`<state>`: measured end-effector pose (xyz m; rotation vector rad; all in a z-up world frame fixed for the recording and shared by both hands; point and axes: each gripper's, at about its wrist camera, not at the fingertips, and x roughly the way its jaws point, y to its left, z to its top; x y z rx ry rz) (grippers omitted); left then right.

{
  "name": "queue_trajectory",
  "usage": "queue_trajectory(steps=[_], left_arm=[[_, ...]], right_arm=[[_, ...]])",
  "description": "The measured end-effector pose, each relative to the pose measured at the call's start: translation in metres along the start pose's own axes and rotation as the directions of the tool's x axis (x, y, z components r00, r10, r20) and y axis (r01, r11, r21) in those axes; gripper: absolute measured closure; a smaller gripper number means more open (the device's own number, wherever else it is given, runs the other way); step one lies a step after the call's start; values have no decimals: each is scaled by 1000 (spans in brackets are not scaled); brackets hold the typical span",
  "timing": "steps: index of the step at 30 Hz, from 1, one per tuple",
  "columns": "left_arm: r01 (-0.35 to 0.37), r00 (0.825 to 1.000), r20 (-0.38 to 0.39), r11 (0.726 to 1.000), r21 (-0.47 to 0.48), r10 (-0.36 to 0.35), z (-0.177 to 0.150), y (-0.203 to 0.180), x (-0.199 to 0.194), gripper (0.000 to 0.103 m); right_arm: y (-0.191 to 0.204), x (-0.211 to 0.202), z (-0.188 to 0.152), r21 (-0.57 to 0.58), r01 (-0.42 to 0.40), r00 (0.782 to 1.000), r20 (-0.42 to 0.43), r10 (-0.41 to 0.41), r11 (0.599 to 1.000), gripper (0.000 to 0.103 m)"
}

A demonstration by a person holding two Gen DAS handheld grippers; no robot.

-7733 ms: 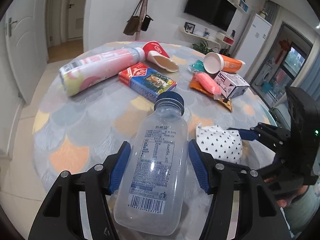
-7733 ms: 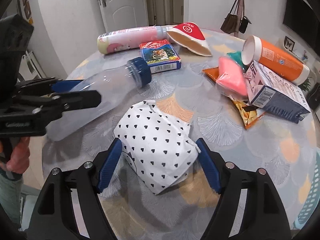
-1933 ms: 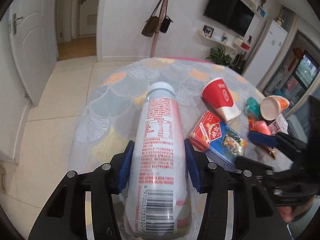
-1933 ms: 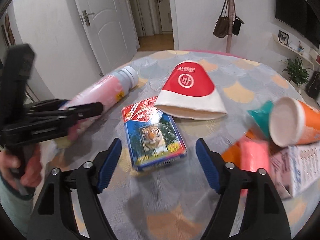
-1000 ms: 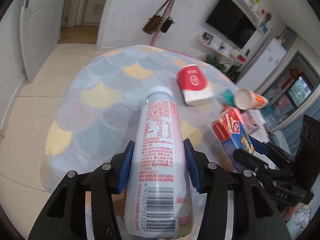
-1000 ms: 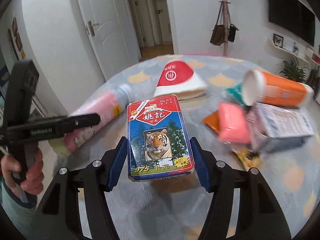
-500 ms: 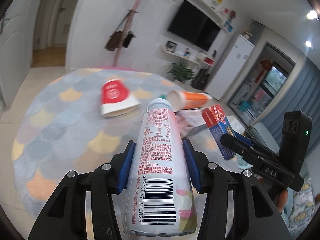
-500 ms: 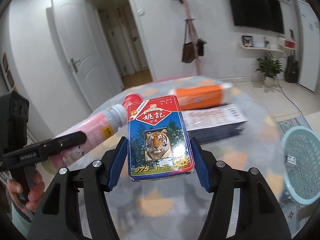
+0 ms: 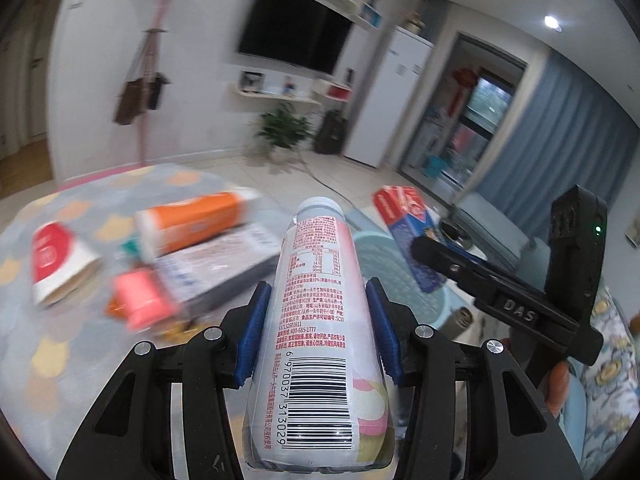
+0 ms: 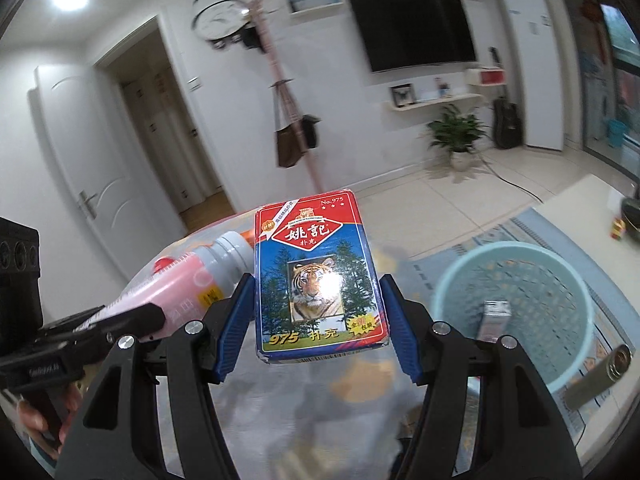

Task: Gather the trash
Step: 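Carry both items over the blue basket and open both grippers to drop them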

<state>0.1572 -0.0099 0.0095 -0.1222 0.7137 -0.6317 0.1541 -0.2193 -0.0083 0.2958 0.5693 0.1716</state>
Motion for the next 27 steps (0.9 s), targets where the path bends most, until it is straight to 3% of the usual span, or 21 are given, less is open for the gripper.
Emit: queue_trajectory(steps=[7,11,19,27], left_arm=[[67,997,-37,995,79,-64,17,-47,51,56],[54,997,-55,992,118,-47,25,-67,87,56],[86,987,-141,991,101,-71,36,-79,162,56],[93,975,-211,992,89,-73,41,-88,215,56]], right_arm=[[-69,-5,0,111,88,996,8,-89,990,44],[-110,-2,-6,190,143,989,-7,-144,971,44],[-165,17,-20,295,262,965,-89,-247,919,44],[-198,47,-24,313,337,939,-184,-291,888,42]])
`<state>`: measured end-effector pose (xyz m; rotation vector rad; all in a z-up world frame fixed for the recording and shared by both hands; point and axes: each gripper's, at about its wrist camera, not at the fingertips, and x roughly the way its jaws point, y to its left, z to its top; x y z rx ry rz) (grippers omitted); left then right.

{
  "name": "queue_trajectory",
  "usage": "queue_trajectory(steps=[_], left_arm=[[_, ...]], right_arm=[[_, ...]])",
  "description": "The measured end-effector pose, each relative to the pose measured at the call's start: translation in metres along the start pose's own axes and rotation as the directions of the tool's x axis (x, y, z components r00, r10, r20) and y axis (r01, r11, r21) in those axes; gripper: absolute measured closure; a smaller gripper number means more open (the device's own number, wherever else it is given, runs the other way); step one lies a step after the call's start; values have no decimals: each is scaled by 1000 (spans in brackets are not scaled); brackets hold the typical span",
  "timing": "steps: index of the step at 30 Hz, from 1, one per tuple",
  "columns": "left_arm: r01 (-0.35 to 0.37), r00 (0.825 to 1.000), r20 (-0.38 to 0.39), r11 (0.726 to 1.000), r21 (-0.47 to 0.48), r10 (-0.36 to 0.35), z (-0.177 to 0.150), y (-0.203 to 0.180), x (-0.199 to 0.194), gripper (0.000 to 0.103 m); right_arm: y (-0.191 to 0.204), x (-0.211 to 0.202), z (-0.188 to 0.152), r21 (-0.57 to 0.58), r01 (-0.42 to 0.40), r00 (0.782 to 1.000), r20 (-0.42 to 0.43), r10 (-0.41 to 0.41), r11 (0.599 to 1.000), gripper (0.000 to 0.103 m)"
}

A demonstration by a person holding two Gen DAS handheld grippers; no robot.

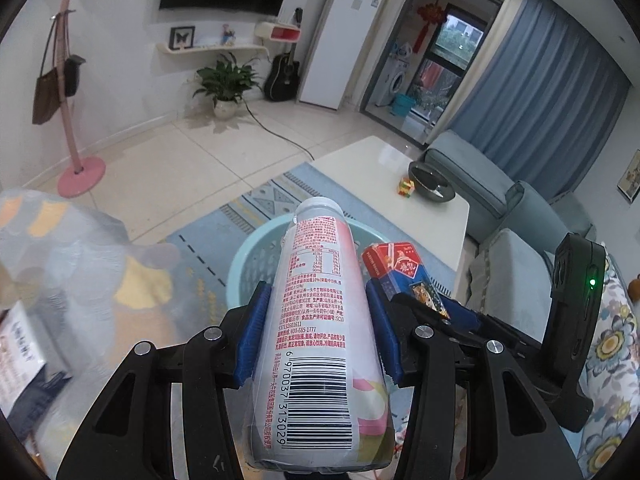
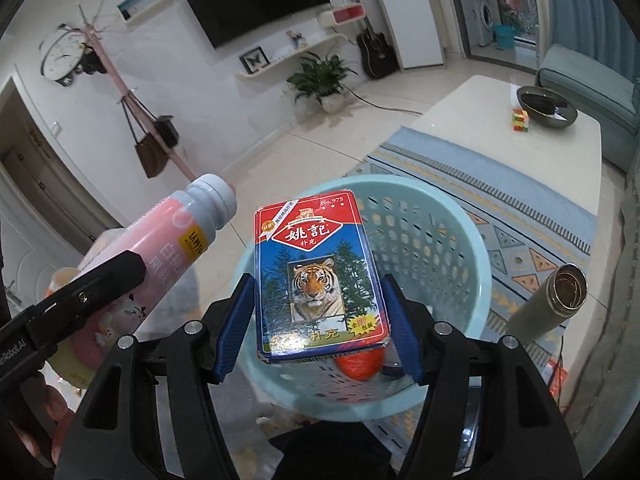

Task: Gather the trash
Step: 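Carry both items over the blue basket and open both grippers to drop them, then move both grippers to the red and orange paper cups on the table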

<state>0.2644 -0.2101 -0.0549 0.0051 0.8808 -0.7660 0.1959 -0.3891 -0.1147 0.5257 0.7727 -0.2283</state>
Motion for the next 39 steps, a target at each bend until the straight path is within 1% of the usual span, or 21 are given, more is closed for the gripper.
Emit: queue_trajectory(steps=[3,6,9,13,16,20,22,25,27,30,32,33,34,35,37,39], left_arm=[[-5,1000,-26,1000,-8,5,1,0,13,56],[6,1000,-19,1000,-4,-6,0,1,10,54],[-2,1000,-9,1000,10,2,-1,-1,4,54],[-1,1000,14,1000,7,1,-5,-1,-10,53],[-1,999,39,1000,-2,1,-11,1,-24,50],[-10,997,78,1000,-11,11,-17,8,-50,50],[-24,994,108,1000,-16,26,-21,11,-67,50],[-44,987,151,999,-30,48,-26,19,-94,44],[-67,982,174,997,-36,72,-29,25,-109,44],[-124,968,210,990,-60,134,-36,39,-136,44],[-175,953,237,981,-89,191,-41,53,-156,40],[-211,940,251,972,-105,231,-43,59,-165,40],[-265,917,273,956,-125,290,-47,68,-179,37],[-299,900,288,944,-139,328,-49,76,-191,33],[-357,862,310,915,-190,401,-56,95,-215,30],[-386,838,313,892,-237,446,-60,118,-237,28]], right_arm=[[-9,10,6,21,22,999,-30,-22,1000,42],[-19,14,7,55,9,999,-47,-7,998,42],[-24,14,6,62,7,999,-53,-4,998,42],[-18,9,2,50,-14,999,-49,17,999,42],[-5,5,0,13,-41,998,-48,42,999,42],[27,-9,-3,-68,-66,998,-18,65,996,43],[44,-16,-4,-107,-85,996,-5,85,991,43],[76,-27,-9,-175,-131,991,8,134,976,43],[95,-33,-13,-209,-160,986,4,165,965,43],[126,-38,-20,-267,-192,980,0,199,944,43],[148,-41,-25,-310,-215,974,-4,225,926,43],[158,-43,-27,-329,-225,972,-7,236,917,43],[172,-43,-29,-351,-236,969,-12,247,906,43],[181,-44,-31,-367,-246,966,-17,258,897,43],[201,-43,-33,-390,-276,957,-30,288,878,43],[217,-42,-33,-404,-304,948,-42,314,863,43]])
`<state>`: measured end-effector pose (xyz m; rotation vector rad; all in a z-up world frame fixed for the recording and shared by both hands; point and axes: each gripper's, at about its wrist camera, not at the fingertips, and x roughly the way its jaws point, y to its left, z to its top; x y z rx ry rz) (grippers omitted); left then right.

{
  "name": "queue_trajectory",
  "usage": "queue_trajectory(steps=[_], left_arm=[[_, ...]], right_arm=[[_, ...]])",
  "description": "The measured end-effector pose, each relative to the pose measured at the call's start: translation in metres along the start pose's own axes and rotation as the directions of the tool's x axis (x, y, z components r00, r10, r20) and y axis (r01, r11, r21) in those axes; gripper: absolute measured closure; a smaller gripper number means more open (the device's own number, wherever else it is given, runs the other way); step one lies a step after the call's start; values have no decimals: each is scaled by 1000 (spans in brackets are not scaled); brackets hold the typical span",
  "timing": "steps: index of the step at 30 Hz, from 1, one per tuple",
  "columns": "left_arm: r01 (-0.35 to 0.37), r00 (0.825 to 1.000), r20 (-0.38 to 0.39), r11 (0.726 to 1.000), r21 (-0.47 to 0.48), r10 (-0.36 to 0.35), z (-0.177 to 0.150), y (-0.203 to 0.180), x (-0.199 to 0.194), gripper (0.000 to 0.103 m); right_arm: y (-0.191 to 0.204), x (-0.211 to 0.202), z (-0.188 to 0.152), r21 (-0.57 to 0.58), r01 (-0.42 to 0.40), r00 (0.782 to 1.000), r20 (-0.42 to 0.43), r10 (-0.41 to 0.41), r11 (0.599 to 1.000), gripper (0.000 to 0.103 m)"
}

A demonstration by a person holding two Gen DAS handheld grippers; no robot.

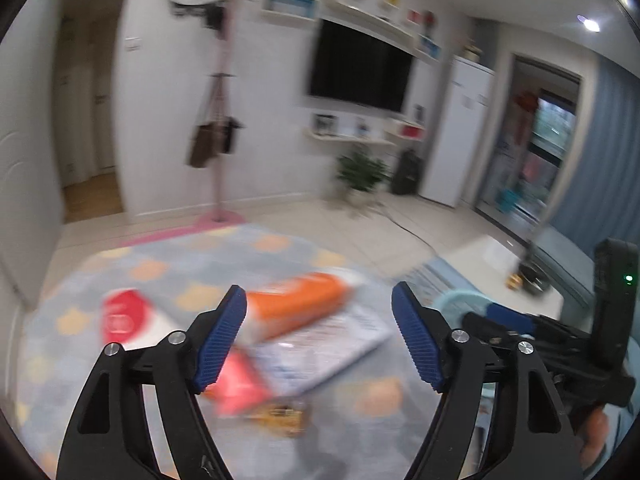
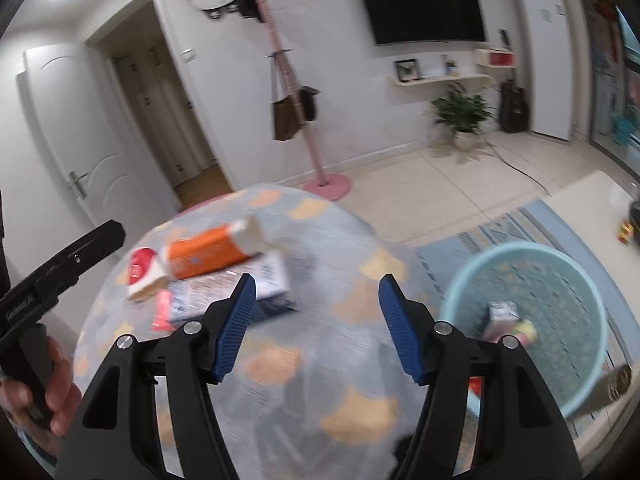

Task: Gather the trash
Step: 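Move both grippers to the red and orange paper cups on the table, then grasp the red paper cup with left gripper while right grasps the orange cup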

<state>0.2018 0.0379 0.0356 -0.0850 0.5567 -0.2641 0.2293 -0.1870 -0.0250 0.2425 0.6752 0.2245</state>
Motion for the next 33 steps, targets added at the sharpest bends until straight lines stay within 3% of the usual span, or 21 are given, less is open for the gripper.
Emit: queue_trajectory(steps=[3,7,12,15,24,27,30,33], left_arm=[[-98,995,-4,993,-61,98,3,48,-7,27],[-198,979,-71,971,-133,189,2,110,3,27],[-253,961,-164,948,-194,223,-15,162,30,22],[-259,959,-183,929,-265,215,-23,183,44,18],[-240,956,-227,940,-244,185,-38,185,70,18],[-229,955,-240,949,-215,176,-38,181,77,25],[-201,960,-230,963,-182,157,-37,173,79,44],[-211,961,-213,964,-162,175,-38,165,76,47]], right_arm=[[22,13,9,-31,-23,1000,-7,22,999,43],[41,32,21,-49,-20,999,-29,19,999,43],[55,61,36,-35,-46,996,-76,43,998,43],[62,77,42,-32,-38,994,-106,35,999,43],[81,107,41,-91,20,985,-166,-35,996,43],[87,112,38,-108,1,983,-185,-21,994,43],[95,113,34,-114,-48,979,-201,24,992,43],[106,107,28,-130,-101,976,-204,73,986,49]])
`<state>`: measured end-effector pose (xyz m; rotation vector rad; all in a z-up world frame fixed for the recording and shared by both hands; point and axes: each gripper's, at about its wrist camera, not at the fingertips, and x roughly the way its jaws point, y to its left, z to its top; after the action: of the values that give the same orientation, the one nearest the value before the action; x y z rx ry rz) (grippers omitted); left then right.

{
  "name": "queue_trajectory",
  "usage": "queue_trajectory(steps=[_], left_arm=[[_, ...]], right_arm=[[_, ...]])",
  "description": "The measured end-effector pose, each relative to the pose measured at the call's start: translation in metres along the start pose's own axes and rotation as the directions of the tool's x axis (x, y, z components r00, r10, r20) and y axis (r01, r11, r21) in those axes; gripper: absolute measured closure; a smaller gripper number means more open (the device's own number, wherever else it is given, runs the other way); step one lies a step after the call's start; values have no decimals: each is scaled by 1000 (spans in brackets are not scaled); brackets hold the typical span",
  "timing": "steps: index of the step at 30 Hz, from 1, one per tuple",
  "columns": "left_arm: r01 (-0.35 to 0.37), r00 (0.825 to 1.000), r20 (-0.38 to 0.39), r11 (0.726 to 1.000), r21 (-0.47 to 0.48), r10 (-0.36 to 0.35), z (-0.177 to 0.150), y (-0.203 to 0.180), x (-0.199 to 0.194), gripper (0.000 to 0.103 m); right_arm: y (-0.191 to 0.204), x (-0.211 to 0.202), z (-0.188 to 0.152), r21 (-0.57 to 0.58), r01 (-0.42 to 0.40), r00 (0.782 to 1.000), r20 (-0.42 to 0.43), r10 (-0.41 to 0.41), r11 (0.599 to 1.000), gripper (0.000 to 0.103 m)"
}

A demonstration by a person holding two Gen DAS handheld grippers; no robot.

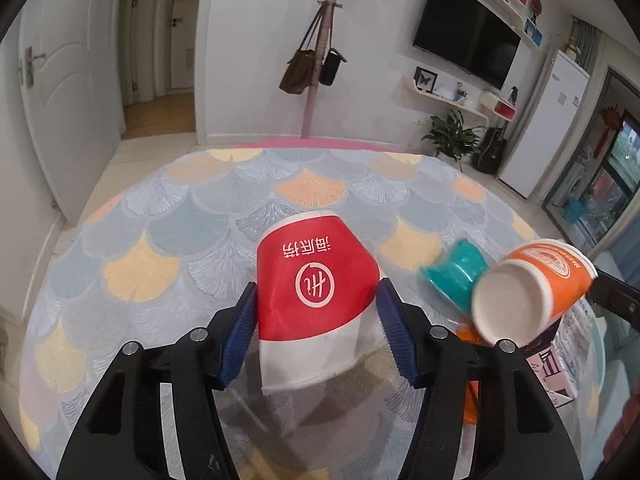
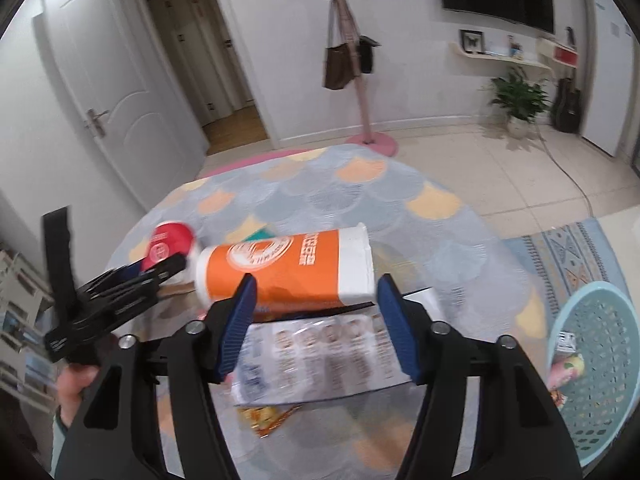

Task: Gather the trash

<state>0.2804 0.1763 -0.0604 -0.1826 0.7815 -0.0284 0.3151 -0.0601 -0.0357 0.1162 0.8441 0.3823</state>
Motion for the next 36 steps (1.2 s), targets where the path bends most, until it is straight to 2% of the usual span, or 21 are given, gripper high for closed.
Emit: queue_trajectory(steps=[2,5,12,16,18,20,22,27,32,36], left_arm=[[12,1000,24,1000,-14,-11,-1,3,-6,56],[54,998,45,996,-65,-51,0,14,-13,62],[12,995,103,990,-141,3,1,44,-30,67],[2,994,106,986,-167,15,1,53,-32,67],[-16,993,113,986,-168,36,2,56,-35,67],[-24,991,126,983,-184,48,3,62,-39,68],[-15,991,130,978,-207,43,3,68,-40,69],[-18,990,133,979,-201,45,2,69,-40,69],[0,991,129,977,-214,28,2,75,-37,69],[14,991,132,974,-224,16,3,77,-37,69]], right_arm=[[11,-2,-5,-24,-32,999,-3,32,999,49],[29,-4,-11,-57,-70,998,-12,70,996,49],[71,-7,-30,-113,-136,990,-42,132,984,49],[95,-4,-48,-117,-236,969,-104,225,965,49],[105,-6,-58,-146,-253,964,-126,235,956,49],[109,-11,-67,-177,-226,971,-121,207,958,49],[102,-19,-64,-175,-185,982,-75,174,967,49],[66,-17,-33,-50,-106,994,16,107,993,49],[45,9,-5,43,-81,996,29,80,996,49],[43,32,6,53,-28,1000,9,27,998,49]])
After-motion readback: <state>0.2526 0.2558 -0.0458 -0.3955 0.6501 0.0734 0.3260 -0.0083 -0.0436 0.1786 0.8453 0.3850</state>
